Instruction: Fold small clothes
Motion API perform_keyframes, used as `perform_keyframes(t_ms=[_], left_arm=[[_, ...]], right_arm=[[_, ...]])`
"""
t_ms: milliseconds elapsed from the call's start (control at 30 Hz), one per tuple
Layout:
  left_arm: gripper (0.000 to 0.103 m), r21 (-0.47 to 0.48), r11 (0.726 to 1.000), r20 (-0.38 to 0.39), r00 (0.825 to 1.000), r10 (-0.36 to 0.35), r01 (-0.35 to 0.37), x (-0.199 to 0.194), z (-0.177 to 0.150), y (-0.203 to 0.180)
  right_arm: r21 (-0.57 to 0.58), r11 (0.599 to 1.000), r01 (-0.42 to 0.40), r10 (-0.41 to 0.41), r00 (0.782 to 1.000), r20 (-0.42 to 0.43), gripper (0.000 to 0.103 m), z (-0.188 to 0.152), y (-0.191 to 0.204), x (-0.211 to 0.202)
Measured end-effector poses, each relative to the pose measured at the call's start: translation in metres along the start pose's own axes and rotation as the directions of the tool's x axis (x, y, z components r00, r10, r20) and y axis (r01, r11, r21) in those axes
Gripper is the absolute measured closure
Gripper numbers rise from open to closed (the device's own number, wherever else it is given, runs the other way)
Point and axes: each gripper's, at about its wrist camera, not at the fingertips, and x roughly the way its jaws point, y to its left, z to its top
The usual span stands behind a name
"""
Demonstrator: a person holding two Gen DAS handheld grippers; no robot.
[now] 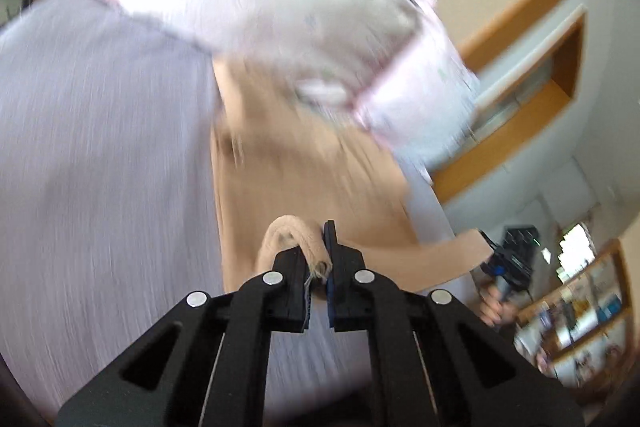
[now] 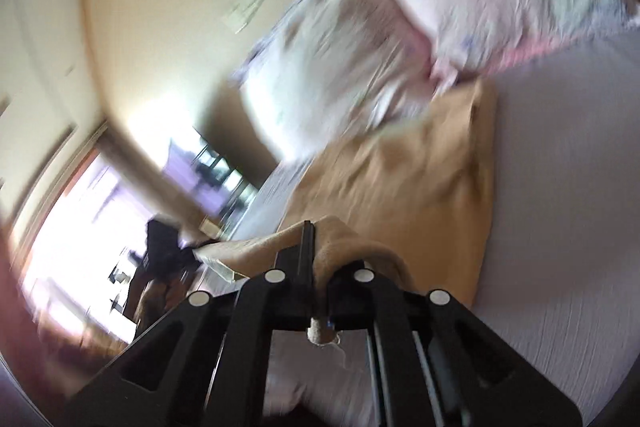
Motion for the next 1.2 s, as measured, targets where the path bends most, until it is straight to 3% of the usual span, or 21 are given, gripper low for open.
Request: perform_keyframes(t_ms=[100,200,300,400,467,500,567,633,667,700,767,867,1000,1100,1200], left_arm=[[0.098,-0.085,0.995,0.025,0.998,0.058,-0.056,0.051,0.062,0.019],[0.098,-0.141,0.982,-0.002,0.992,0.127,-0.126,0.112,0.112,0.041],[0.098,-0.157,0.968,-0.042,0.981,0.191,-0.195,0.148,0.136,0.057],[0.098,-0.249,0.954,-0.058,0.986,0.155,-0.165,0.164,0.148,0.075],[0.098,-0.318,0.939,-0.08,0.991,0.11,-0.13,0.169,0.152,0.088],[0.097,-0.339,0.934,-0.083,0.992,0.091,-0.114,0.169,0.152,0.094],[0.097,-0.353,0.932,-0.072,0.995,0.064,-0.086,0.167,0.155,0.1],[0.096,-0.365,0.929,-0.047,0.998,0.041,-0.055,0.163,0.158,0.104],[0.084,-0.367,0.928,-0.013,0.998,0.061,-0.062,0.158,0.161,0.105],[0.053,-0.363,0.928,0.023,0.995,0.1,-0.085,0.151,0.163,0.105],[0.025,-0.347,0.928,0.102,0.978,0.181,-0.135,0.134,0.168,0.104],[0.026,-0.278,0.947,0.041,0.983,0.182,-0.164,0.129,0.16,0.093],[0.03,-0.187,0.967,-0.097,0.983,0.158,-0.174,0.139,0.123,0.074],[0.036,-0.185,0.971,-0.181,0.976,0.121,-0.154,0.147,0.091,0.068],[0.039,-0.199,0.971,-0.212,0.973,0.088,-0.132,0.154,0.078,0.066]], right_arm=[[0.135,0.987,0.083,-0.09,0.995,0.051,0.098,0.056,-0.036,0.056],[0.248,0.949,0.193,-0.204,0.979,0.019,0.098,0.096,-0.083,0.11],[0.371,0.889,0.268,-0.278,0.96,-0.028,0.098,0.12,-0.124,0.149],[0.463,0.84,0.283,-0.295,0.954,-0.047,0.097,0.123,-0.144,0.165],[0.508,0.814,0.28,-0.291,0.955,-0.06,0.086,0.123,-0.154,0.172],[0.528,0.807,0.264,-0.279,0.959,-0.053,0.067,0.124,-0.158,0.173],[0.554,0.801,0.226,-0.271,0.963,-0.002,0.053,0.127,-0.163,0.169],[0.559,0.797,0.23,-0.296,0.955,0.029,0.031,0.133,-0.168,0.163],[0.558,0.795,0.237,-0.314,0.948,0.044,0.029,0.136,-0.169,0.16],[0.556,0.793,0.249,-0.326,0.945,0.041,0.029,0.138,-0.171,0.16],[0.553,0.793,0.256,-0.323,0.946,0.025,0.029,0.137,-0.174,0.161],[0.511,0.809,0.291,-0.354,0.935,0.03,0.028,0.135,-0.158,0.149],[0.43,0.867,0.251,-0.31,0.948,0.07,0.02,0.132,-0.125,0.129],[0.361,0.9,0.243,-0.285,0.956,0.066,0.016,0.131,-0.101,0.124],[0.32,0.916,0.241,-0.268,0.963,0.041,0.016,0.128,-0.088,0.125]])
